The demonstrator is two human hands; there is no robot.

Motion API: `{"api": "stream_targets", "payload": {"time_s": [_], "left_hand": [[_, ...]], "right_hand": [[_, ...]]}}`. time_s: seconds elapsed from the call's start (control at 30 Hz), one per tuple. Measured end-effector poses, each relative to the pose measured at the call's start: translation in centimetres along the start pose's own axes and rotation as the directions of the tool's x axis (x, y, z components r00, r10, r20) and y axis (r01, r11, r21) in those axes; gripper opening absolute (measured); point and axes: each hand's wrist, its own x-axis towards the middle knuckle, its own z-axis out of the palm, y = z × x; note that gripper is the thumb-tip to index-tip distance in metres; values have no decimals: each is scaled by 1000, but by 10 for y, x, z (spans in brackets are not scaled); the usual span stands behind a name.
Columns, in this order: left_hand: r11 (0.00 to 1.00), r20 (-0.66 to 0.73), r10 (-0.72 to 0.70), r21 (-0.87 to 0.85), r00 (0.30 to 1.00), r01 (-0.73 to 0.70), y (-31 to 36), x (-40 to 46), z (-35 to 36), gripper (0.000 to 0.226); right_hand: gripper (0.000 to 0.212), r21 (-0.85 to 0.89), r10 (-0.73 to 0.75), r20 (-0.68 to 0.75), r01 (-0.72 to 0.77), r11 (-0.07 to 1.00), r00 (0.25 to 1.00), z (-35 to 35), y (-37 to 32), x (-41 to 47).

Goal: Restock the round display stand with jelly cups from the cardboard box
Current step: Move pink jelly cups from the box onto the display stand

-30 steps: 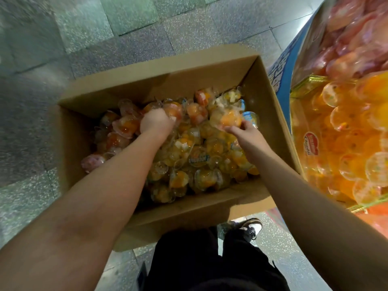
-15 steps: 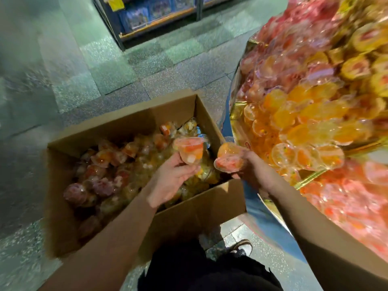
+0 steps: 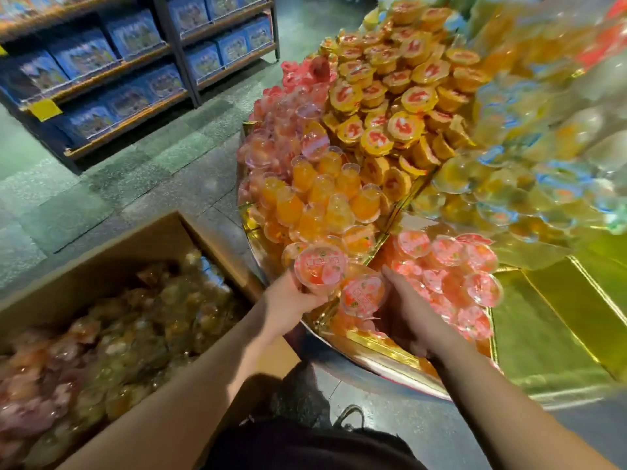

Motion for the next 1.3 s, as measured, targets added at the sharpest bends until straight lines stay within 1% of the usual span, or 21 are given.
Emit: {"api": "stream_targets", "payload": {"time_s": [0.03, 0.1, 0.13, 0.2, 0.23, 0.27, 0.33, 0.4, 0.43, 0.5, 0.53, 0.6, 0.67, 0.73, 0.83, 0.93, 1.0, 1.13, 1.23, 1.3], "left_hand": [[1000, 72, 9, -9, 997, -8, 8, 2, 12, 46], [997, 240, -24, -61, 970, 40, 19, 9, 31, 51], [993, 311, -40, -97, 950, 74, 23, 12, 39, 54], [978, 429, -59, -156, 901, 138, 28, 17, 57, 60], [965, 464, -78, -188, 882, 184, 29, 18, 67, 59], [945, 479, -102, -226, 872, 234, 29, 20, 76, 55], [890, 476, -150, -317, 866, 328, 28, 24, 95, 49], [872, 443, -190, -334, 876, 357, 25, 30, 114, 43], [864, 426, -195, -351, 883, 360, 25, 33, 123, 39], [839, 399, -196, -405, 896, 364, 23, 41, 138, 37], [831, 382, -202, -421, 902, 364, 22, 47, 144, 39], [802, 350, -237, -456, 907, 385, 22, 57, 153, 52], [777, 334, -273, -477, 902, 412, 21, 69, 161, 59], [767, 303, -307, -483, 902, 423, 18, 81, 169, 58], [760, 241, -346, -494, 907, 422, 13, 99, 179, 55], [760, 213, -363, -496, 907, 421, 11, 108, 188, 52], [764, 202, -364, -494, 909, 415, 10, 111, 192, 53], [754, 173, -384, -508, 907, 416, 7, 115, 197, 64], [748, 164, -399, -512, 902, 423, 4, 119, 200, 59], [744, 166, -397, -519, 903, 422, 2, 121, 201, 56]], "right_hand": [[70, 10, -2, -24, 2, 1000, 1000, -12, 1, -6], [65, 9, -17, -28, 17, 1000, 999, -34, 2, -20], [63, -18, -22, -27, 21, 1000, 999, -44, 4, -26], [66, -142, -38, -73, 28, 989, 997, -63, 7, -37], [65, -199, -48, -100, 28, 980, 994, -72, 8, -41], [59, -231, -53, -119, 24, 973, 991, -80, 10, -45], [41, -254, -48, -138, 12, 967, 989, -94, 14, -51], [26, -207, -44, -159, 10, 978, 986, -102, 15, -54], [25, -143, -47, -175, 22, 989, 984, -107, 18, -53], [30, 54, -9, -262, 24, 998, 965, -115, 27, -45], [33, 159, 27, -305, 23, 987, 952, -119, 31, -40], [39, 309, 117, -376, 6, 951, 919, -130, 38, -27], [40, 424, 216, -389, -34, 905, 896, -135, 40, -17], [35, 521, 271, -384, -35, 853, 883, -139, 38, -7], [45, 569, 277, -385, -9, 822, 880, -141, 36, 8], [57, 599, 265, -367, 8, 800, 892, -141, 31, 17], [52, 603, 271, -376, 13, 797, 886, -141, 27, 22], [42, 590, 272, -426, 37, 807, 863, -144, 28, 35], [34, 560, 289, -471, 30, 828, 834, -142, 25, 41], [38, 526, 288, -477, 7, 850, 830, -143, 25, 44]]}}
